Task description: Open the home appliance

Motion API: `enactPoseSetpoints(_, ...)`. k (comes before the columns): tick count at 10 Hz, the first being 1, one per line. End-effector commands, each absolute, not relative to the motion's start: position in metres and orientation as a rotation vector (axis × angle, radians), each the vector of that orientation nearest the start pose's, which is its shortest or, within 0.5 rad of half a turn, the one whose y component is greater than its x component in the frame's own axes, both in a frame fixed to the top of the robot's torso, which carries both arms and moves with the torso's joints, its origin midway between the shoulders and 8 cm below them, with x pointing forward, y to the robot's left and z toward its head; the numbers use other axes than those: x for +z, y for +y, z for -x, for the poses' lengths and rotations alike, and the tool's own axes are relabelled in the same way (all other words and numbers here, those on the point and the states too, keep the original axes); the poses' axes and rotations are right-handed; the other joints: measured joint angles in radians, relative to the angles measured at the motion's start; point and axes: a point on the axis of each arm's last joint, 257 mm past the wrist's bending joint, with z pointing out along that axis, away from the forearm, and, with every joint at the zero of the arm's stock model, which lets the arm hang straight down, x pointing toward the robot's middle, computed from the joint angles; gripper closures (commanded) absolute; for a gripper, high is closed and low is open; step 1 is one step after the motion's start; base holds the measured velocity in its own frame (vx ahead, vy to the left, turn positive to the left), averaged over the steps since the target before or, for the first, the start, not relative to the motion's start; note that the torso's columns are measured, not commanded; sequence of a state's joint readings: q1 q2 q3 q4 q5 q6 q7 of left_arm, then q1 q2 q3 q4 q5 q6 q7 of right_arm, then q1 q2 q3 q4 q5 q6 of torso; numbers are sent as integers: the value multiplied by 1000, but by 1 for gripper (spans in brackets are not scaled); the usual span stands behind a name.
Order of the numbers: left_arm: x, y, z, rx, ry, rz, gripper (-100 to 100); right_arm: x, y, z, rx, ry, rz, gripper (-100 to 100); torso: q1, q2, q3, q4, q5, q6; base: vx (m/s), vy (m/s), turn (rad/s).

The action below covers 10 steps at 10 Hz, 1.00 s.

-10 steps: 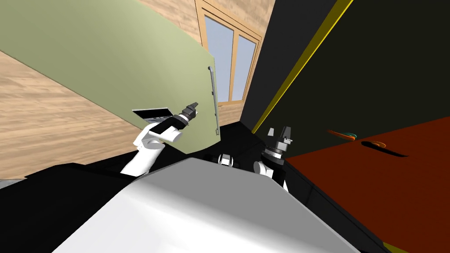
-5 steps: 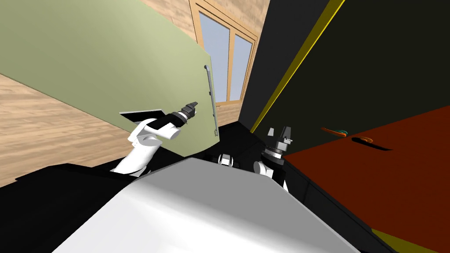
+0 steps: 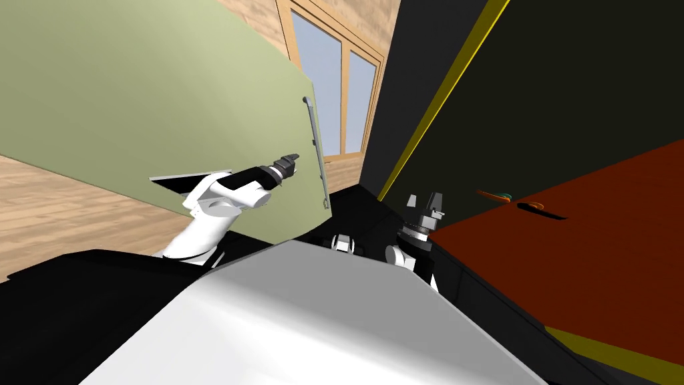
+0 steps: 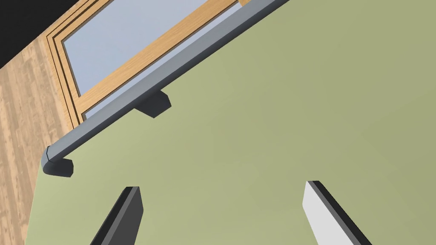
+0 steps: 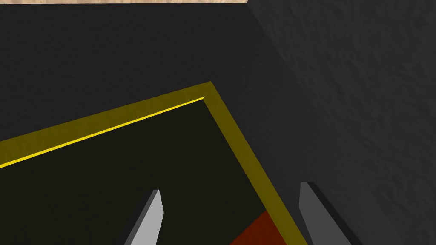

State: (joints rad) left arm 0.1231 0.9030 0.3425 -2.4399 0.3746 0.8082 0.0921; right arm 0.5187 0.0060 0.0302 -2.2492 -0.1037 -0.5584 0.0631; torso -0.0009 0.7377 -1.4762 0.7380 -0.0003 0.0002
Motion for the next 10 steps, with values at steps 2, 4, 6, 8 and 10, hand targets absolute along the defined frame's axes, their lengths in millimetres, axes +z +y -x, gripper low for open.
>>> enactPoseSetpoints(2,50,368,-458,-722,1448,838,-100,15,-286,-338,1329,549,-702,0,1,0,0,0,0,0,51,30,-113)
enactPoseSetpoints(4,51,372,-458,-701,1460,864,-100,15,-286,-338,1329,549,-702,0,1,0,0,0,0,0,51,35,-109)
enactPoseSetpoints(6,53,377,-457,-681,1470,890,-100,15,-286,-338,1329,549,-702,0,1,0,0,0,0,0,50,41,-116)
enactPoseSetpoints(8,59,381,-456,-657,1480,925,-100,15,-286,-338,1329,549,-702,0,1,0,0,0,0,0,69,51,-176)
enactPoseSetpoints(10,59,387,-454,-630,1490,956,-100,15,-286,-338,1329,549,-703,0,0,0,0,0,0,-1,66,31,-126)
